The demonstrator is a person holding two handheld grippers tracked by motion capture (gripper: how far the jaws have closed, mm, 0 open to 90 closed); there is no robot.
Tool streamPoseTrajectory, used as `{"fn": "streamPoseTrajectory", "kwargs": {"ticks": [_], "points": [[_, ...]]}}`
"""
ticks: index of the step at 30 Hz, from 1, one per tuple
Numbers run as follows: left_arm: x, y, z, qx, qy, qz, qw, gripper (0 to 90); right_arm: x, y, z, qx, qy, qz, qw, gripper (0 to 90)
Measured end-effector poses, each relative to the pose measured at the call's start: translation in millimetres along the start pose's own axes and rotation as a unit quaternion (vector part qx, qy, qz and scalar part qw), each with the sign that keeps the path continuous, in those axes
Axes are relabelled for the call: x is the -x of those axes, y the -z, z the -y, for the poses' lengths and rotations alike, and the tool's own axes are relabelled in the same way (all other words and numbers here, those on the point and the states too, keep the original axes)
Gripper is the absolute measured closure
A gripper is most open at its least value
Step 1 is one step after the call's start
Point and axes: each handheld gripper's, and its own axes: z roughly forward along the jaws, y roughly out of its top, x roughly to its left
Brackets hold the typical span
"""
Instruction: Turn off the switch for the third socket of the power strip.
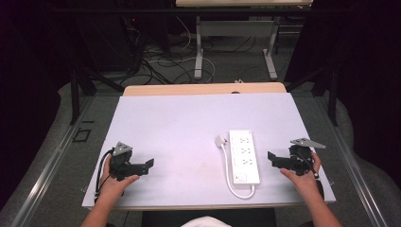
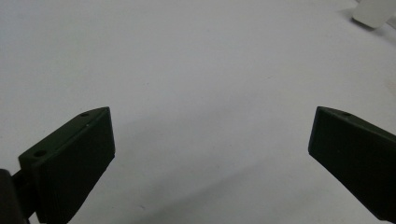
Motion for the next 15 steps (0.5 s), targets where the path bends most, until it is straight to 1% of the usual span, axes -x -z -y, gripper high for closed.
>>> {"fn": "streamPoseTrajectory", "kwargs": {"ticks": [1, 2, 3, 4, 5, 6, 7, 8, 9, 10, 12, 13, 15], "points": [[0.8, 0.8, -0.5, -0.002, -0.002, 0.002, 1.0, 0.4, 0.0, 0.0, 0.0, 0.0, 0.0, 0.0, 1.0, 0.0], [1.3, 1.6, -0.8, -0.005, -0.008, 0.002, 1.0, 0.3, -1.2, 1.7, -0.4, 0.004, 0.003, -0.001, 1.0, 0.0], [3.2, 1.0, -0.6, -0.001, -0.005, 0.001, 1.0, 0.4, -4.1, 4.2, -1.6, 0.007, 0.01, -0.003, 0.9999, 0.0], [4.2, 1.1, -0.8, -0.001, -0.006, 0.003, 1.0, 0.4, -4.1, 4.2, -1.6, 0.007, 0.01, -0.003, 0.9999, 0.0], [4.9, 1.2, -0.8, 0.0, -0.008, 0.003, 1.0, 0.4, -6.4, 6.1, -2.7, 0.011, 0.017, -0.003, 0.9998, 0.0], [4.9, 1.6, -1.0, 0.0, -0.014, 0.003, 0.9999, 0.4, -6.4, 6.1, -2.7, 0.011, 0.017, -0.003, 0.9998, 0.0], [5.9, 1.6, -0.9, 0.002, -0.011, 0.002, 0.9999, 0.4, -7.1, 6.1, -3.1, 0.016, 0.02, 0.0, 0.9997, 0.0], [6.3, 2.1, -1.0, 0.002, -0.01, 0.002, 0.9999, 0.4, -8.9, 6.7, -3.6, 0.016, 0.014, -0.001, 0.9998, 0.0], [6.5, 2.7, -1.2, 0.002, -0.009, 0.001, 1.0, 0.4, -8.4, 7.5, -4.1, 0.016, 0.019, -0.004, 0.9997, 0.0], [6.7, 3.7, -1.4, -0.002, -0.006, 0.003, 1.0, 0.4, -9.1, 8.4, -4.7, 0.014, 0.018, -0.004, 0.9997, 0.0], [6.9, 4.1, -1.1, 0.004, -0.004, 0.002, 1.0, 0.4, -10.9, 9.1, -5.2, 0.017, 0.014, -0.01, 0.9997, 0.0], [7.1, 4.6, -1.1, 0.005, -0.004, 0.002, 1.0, 0.4, -11.3, 8.7, -5.3, 0.022, 0.018, -0.006, 0.9996, 0.0], [7.3, 6.1, -1.6, 0.002, -0.004, 0.004, 1.0, 0.4, -11.2, 9.5, -6.5, 0.019, 0.023, -0.01, 0.9995, 0.0]]}}
